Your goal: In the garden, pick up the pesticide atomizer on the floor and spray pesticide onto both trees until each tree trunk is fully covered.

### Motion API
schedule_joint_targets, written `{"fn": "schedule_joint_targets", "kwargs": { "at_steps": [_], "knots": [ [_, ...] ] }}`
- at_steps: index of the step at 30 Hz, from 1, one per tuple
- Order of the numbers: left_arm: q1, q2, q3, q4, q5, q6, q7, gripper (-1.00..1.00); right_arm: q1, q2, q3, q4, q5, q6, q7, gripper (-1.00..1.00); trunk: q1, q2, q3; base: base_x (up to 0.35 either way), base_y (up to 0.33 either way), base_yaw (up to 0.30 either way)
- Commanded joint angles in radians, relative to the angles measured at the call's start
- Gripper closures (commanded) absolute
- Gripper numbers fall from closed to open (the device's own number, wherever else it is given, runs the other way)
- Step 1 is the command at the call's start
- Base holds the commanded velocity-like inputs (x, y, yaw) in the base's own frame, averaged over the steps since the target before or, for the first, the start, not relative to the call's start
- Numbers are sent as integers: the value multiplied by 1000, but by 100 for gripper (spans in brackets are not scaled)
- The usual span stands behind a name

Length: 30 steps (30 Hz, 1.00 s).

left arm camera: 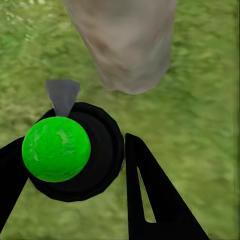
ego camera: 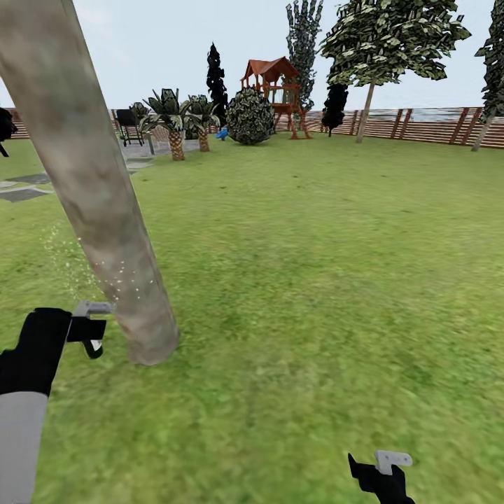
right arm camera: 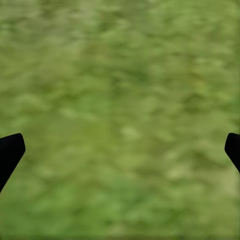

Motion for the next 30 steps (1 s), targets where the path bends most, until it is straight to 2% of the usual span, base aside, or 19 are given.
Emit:
{"fn": "schedule_joint_targets", "kwargs": {
  "at_steps": [1, 4, 7, 10, 13, 16, 17, 19, 20, 21, 23, 25, 26, 27, 30],
  "knots": [
    [-2, -7, 0, -20, -2, 4, -7, 100, 0, 0, 0, 0, 0, 0, 0, -100, 0, 0, 0, 0, 0, 0],
    [-5, -40, -8, -89, -2, 49, -10, 100, 0, 0, 0, 0, 0, 0, 0, -100, 0, 0, 0, 0, 0, 0],
    [-4, -39, -32, -121, -2, 59, -11, 100, 0, 0, 0, 0, 0, 0, 0, -100, 0, 0, 0, 0, 0, 0],
    [-1, -31, -29, -135, -6, 59, -11, 100, 0, 0, 0, 0, 0, 0, 1, -100, 0, 0, 0, -226, 0, 0],
    [-10, -47, -42, -168, -5, 62, -12, 100, 0, 0, 0, 0, 0, 0, 1, -100, 0, 0, 0, -22, 0, 0],
    [-15, -65, -120, -226, -3, 67, -12, 100, 0, 0, 0, 0, 0, 0, 1, -100, 0, 0, 0, -3, 0, 0],
    [-19, -64, -125, -239, -2, 70, -12, 100, 0, 0, 0, 0, 0, 0, 1, -100, 0, 0, 0, 0, 0, 0],
    [-27, -54, -121, -251, -1, 74, -13, 100, 0, 0, 0, 0, 0, 0, 1, -100, 0, 0, 0, 0, 0, 0],
    [-31, -50, -108, -253, -2, 75, -13, 100, 0, 0, 0, 0, 0, 0, 1, -100, 0, 0, 0, 0, 0, 0],
    [-40, -35, -61, -255, -2, 75, -13, 100, 0, 0, 0, 0, 0, 0, 1, -100, 0, 0, 0, 0, 0, 0],
    [-48, -4, -29, -255, 0, 76, -16, 100, 0, 0, 0, 0, 0, 0, 1, -100, 0, 0, 0, 0, 0, 0],
    [-53, 15, -20, -256, 0, 76, -56, 100, 0, 0, 0, 0, 0, 0, 1, -100, 0, 0, 0, 0, 0, 0],
    [-55, 17, -22, -260, -4, 76, -105, 100, 0, 0, 0, 0, 0, 0, 1, -100, 0, 0, 0, 0, 0, 0],
    [-55, 12, -25, -266, -5, 76, -125, 100, 0, 0, 0, 0, 0, 0, 1, -100, 0, 0, 0, 0, 0, 0],
    [-67, 7, -26, -272, -3, 76, -138, 100, 0, 0, 0, 0, 0, 0, 1, -100, 0, 0, 0, 0, 0, 0]
  ]
}}
